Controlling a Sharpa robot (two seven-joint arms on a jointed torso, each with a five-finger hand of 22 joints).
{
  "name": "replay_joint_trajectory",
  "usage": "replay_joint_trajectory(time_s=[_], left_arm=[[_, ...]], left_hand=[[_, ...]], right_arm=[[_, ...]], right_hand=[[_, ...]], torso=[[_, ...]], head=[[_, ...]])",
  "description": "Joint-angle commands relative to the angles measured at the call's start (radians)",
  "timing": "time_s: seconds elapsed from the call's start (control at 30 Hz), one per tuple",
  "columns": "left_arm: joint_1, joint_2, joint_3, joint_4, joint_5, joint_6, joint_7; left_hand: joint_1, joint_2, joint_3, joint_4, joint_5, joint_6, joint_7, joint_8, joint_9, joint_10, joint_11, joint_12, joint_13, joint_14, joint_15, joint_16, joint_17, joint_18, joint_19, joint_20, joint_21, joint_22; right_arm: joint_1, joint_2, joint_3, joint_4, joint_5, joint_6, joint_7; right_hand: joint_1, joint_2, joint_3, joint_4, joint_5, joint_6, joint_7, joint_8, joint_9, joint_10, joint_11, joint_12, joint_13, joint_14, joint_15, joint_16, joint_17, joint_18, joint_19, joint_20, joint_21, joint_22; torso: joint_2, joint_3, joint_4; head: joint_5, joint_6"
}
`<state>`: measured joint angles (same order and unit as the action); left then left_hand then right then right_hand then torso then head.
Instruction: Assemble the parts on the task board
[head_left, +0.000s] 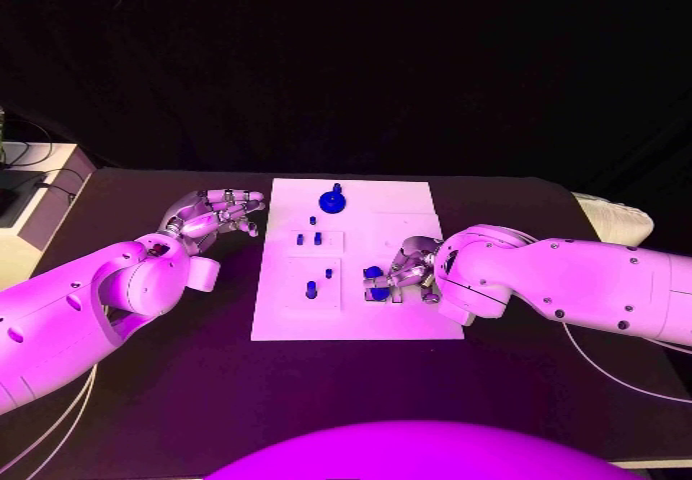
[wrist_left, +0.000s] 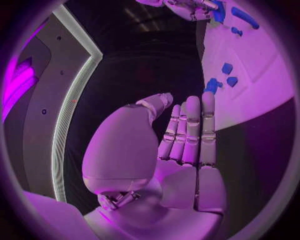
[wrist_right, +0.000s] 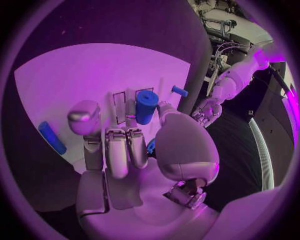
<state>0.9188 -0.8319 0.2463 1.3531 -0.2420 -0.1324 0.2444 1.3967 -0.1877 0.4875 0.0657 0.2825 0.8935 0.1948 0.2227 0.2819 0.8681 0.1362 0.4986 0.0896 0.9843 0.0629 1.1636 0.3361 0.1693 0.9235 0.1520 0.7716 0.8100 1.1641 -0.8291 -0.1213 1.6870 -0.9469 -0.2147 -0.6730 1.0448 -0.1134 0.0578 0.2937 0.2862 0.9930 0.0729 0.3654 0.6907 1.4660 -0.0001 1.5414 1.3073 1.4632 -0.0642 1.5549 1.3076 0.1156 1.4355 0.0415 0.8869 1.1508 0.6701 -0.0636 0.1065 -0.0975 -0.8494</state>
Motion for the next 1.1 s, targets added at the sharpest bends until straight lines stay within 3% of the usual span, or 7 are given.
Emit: replay_joint_trajectory(time_s=[0.03, 0.2, 0.23, 0.33, 0.73, 1.1], left_arm=[[0.000, 0.001, 0.001, 0.002, 0.006, 0.016, 0.004], [0.000, 0.001, 0.001, 0.001, 0.006, 0.015, 0.004], [0.000, 0.001, 0.001, 0.001, 0.006, 0.015, 0.004], [0.000, 0.001, 0.001, 0.001, 0.006, 0.015, 0.004], [0.000, 0.002, 0.001, -0.002, 0.007, 0.014, 0.004], [0.000, 0.002, 0.001, -0.005, 0.007, 0.015, 0.004]], left_hand=[[0.000, 0.005, -0.005, 0.003, 0.001, -0.008, -0.001, 0.002, -0.002, -0.007, 0.002, 0.005, 0.000, -0.002, 0.001, -0.003, 0.002, 0.014, -0.002, 0.004, -0.004, -0.001], [0.000, 0.005, -0.005, 0.003, 0.001, -0.008, -0.001, 0.002, -0.002, -0.007, 0.002, 0.005, 0.000, -0.002, 0.001, -0.003, 0.002, 0.014, -0.002, 0.004, -0.004, -0.001], [0.000, 0.005, -0.005, 0.003, 0.001, -0.008, -0.001, 0.002, -0.002, -0.007, 0.002, 0.005, 0.000, -0.002, 0.001, -0.003, 0.002, 0.014, -0.002, 0.004, -0.004, -0.001], [0.000, 0.005, -0.005, 0.003, 0.001, -0.008, -0.001, 0.002, -0.002, -0.007, 0.002, 0.005, 0.000, -0.002, 0.001, -0.003, 0.002, 0.014, -0.002, 0.004, -0.004, -0.001], [-0.001, 0.005, -0.005, 0.004, 0.001, -0.009, -0.001, 0.002, -0.002, -0.009, 0.002, 0.006, 0.000, -0.003, 0.001, -0.003, 0.002, 0.014, -0.002, 0.005, -0.005, -0.002], [-0.001, 0.005, -0.005, 0.004, 0.001, -0.009, -0.001, 0.002, -0.002, -0.009, 0.002, 0.006, 0.000, -0.003, 0.001, -0.003, 0.002, 0.014, -0.002, 0.005, -0.005, -0.002]], right_arm=[[-0.005, 0.003, -0.002, 0.005, -0.015, 0.012, 0.008], [-0.007, 0.002, -0.002, 0.007, -0.024, -0.004, 0.018], [-0.007, 0.001, -0.002, 0.007, -0.026, -0.007, 0.020], [-0.009, -0.001, -0.002, 0.009, -0.032, -0.018, 0.026], [-0.014, -0.027, -0.002, 0.039, -0.038, -0.029, 0.066], [-0.015, -0.082, 0.001, 0.087, -0.053, -0.031, 0.099]], right_hand=[[-0.020, 0.004, -0.027, 0.001, -0.034, -0.004, 0.000, 0.000, 0.006, 0.084, -0.001, -0.007, 0.236, 0.095, -0.001, 0.000, 0.203, 0.000, -0.004, -0.001, -0.007, 0.002], [-0.038, 0.012, -0.083, 0.002, -0.089, -0.004, 0.000, 0.001, 0.015, 0.084, -0.002, -0.008, 0.236, 0.095, -0.001, 0.000, 0.203, -0.001, -0.002, -0.001, -0.008, 0.005], [-0.049, 0.014, -0.112, 0.003, -0.122, -0.004, 0.000, 0.001, 0.019, 0.084, -0.002, -0.007, 0.237, 0.095, -0.001, 0.000, 0.204, -0.001, -0.001, -0.001, -0.009, 0.007], [-0.055, 0.017, -0.134, 0.003, -0.147, -0.004, 0.000, 0.001, 0.022, 0.085, -0.002, -0.006, 0.238, 0.095, -0.001, 0.000, 0.204, -0.001, 0.000, -0.001, -0.008, 0.010], [-0.062, 0.022, -0.144, 0.003, -0.156, -0.004, -0.001, 0.001, 0.024, 0.086, -0.002, -0.005, 0.239, 0.096, -0.002, 0.000, 0.206, -0.002, 0.001, -0.001, -0.006, 0.012], [-0.053, 0.039, -0.143, 0.001, -0.150, 0.000, -0.002, 0.003, 0.027, 0.088, -0.003, -0.001, 0.242, 0.096, -0.002, 0.001, 0.209, -0.003, 0.003, -0.002, 0.002, 0.018]], torso=[[0.000, -0.0001, 0.0001], [0.000, 0.0000, 0.0004], [0.000, 0.0003, 0.0004], [0.000, 0.0007, 0.0005], [0.000, 0.0015, 0.0007], [0.000, 0.0015, -0.0012]], head=[[-0.001, -0.001], [-0.001, 0.000], [-0.001, -0.001], [0.000, -0.001], [0.002, -0.002], [0.005, -0.001]])
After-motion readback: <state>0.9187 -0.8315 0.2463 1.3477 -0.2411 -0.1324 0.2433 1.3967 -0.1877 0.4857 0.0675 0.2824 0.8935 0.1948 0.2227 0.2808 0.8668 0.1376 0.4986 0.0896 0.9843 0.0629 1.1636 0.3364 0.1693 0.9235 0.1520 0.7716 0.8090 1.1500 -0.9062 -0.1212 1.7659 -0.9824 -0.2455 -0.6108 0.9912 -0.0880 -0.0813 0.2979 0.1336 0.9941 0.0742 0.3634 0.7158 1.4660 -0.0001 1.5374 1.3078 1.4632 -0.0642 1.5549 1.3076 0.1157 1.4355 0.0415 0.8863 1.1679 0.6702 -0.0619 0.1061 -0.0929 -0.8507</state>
